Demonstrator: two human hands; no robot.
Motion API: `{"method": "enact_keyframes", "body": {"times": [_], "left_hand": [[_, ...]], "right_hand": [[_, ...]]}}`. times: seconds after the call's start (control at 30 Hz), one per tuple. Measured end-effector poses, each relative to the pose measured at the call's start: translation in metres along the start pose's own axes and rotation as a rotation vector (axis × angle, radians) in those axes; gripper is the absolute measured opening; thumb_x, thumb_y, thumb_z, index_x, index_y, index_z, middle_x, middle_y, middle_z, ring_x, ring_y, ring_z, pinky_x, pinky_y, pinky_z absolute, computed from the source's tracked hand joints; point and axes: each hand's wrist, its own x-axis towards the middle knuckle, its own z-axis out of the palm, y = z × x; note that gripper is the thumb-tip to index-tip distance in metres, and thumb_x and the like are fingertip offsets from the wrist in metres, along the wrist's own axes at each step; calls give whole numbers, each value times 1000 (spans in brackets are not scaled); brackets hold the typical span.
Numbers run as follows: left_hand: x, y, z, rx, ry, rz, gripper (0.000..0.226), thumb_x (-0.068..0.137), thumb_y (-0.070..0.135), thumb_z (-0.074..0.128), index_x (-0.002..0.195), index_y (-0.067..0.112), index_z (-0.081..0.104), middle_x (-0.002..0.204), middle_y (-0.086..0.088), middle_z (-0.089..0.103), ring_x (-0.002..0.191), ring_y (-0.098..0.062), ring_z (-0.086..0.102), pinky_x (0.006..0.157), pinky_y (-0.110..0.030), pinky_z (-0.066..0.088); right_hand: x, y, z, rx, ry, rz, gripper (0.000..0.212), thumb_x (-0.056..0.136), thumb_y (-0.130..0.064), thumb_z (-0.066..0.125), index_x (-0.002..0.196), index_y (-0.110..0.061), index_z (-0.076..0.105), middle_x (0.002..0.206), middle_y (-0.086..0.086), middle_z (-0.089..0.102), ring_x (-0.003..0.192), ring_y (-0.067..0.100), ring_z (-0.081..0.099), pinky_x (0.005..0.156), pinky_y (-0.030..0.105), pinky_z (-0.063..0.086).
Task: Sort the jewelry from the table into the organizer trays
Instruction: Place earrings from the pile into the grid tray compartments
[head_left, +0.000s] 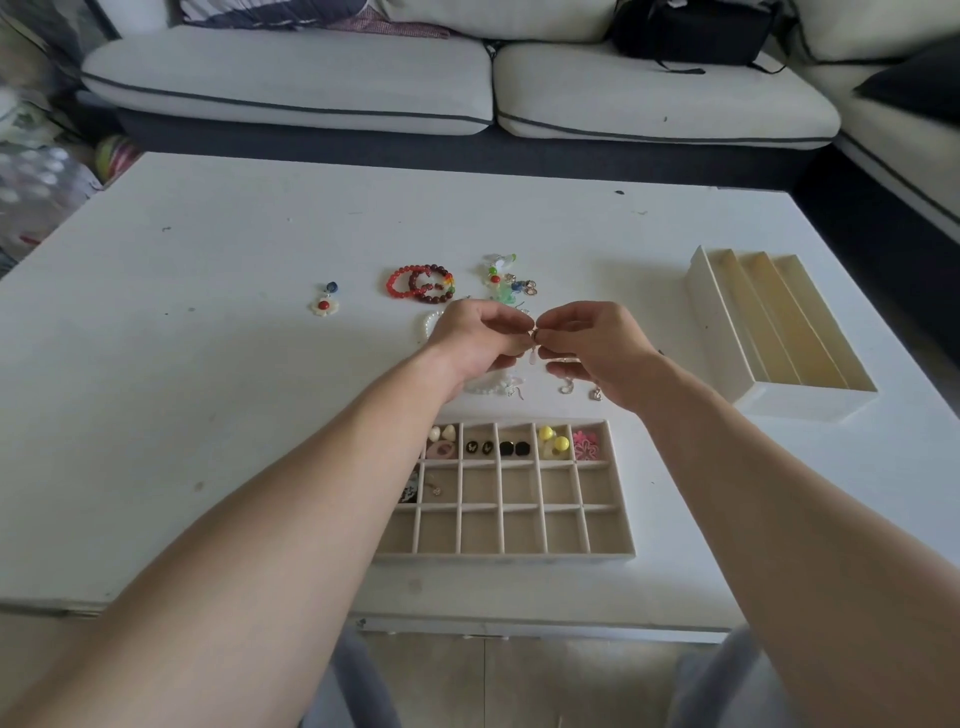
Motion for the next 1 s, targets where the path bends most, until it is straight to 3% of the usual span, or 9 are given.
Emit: {"method": "enact_keyframes", "body": {"times": [0.23, 0.47, 0.67, 0.77, 0.9, 0.97, 1.0], "left_hand": [[1, 0, 0, -13, 8, 2, 20, 89, 1, 73, 91, 20, 74, 91, 1, 73, 86, -15, 70, 78, -27, 59], [-1, 2, 2, 20, 49, -13, 16, 89, 8, 75, 98, 20, 71, 94, 0, 73, 84, -14, 69, 68, -23, 54], [-1, 5, 2, 15, 116, -21, 14, 88, 7, 75, 91, 20, 69, 91, -3, 74, 79, -15, 69, 67, -25, 56], [-2, 5, 1, 21, 131, -17, 15, 88, 7, 76, 88, 20, 69, 92, -3, 75, 79, -16, 69, 72, -27, 58], [-5, 6, -1, 50, 112, -9, 14, 87, 6, 76, 89, 19, 69, 93, -3, 74, 78, -14, 68, 68, -25, 58], [-7, 7, -2, 72, 101, -7, 16, 87, 6, 77, 90, 19, 68, 93, -1, 74, 77, -13, 68, 68, -24, 57], [-8, 7, -4, 84, 95, -5, 17, 86, 6, 78, 89, 19, 68, 91, 0, 73, 76, -12, 68, 69, -25, 57]], "right_hand": [[-1, 0, -4, 56, -34, 7, 14, 88, 3, 72, 92, -11, 75, 88, 7, 77, 81, 18, 74, 75, 32, 59], [-3, 0, -4, 37, -47, 41, 11, 91, -2, 71, 93, -12, 74, 91, 6, 77, 77, 16, 74, 73, 31, 60], [0, 2, -8, -12, -51, 76, 16, 86, -5, 76, 99, -13, 73, 83, 7, 75, 73, 19, 70, 73, 34, 60], [2, 7, -7, -95, -63, 105, 17, 85, -5, 77, 100, -11, 73, 91, 17, 76, 74, 19, 70, 76, 36, 61], [3, 12, -3, -196, -74, 133, 14, 86, -4, 75, 97, -13, 73, 97, 18, 76, 73, 18, 71, 79, 37, 62], [3, 12, 0, -234, -67, 132, 14, 88, -4, 73, 98, -14, 73, 96, 16, 77, 71, 17, 70, 72, 34, 63], [3, 11, 1, -255, -51, 122, 14, 88, -6, 72, 99, -14, 74, 94, 14, 77, 68, 16, 69, 62, 28, 61]]}}
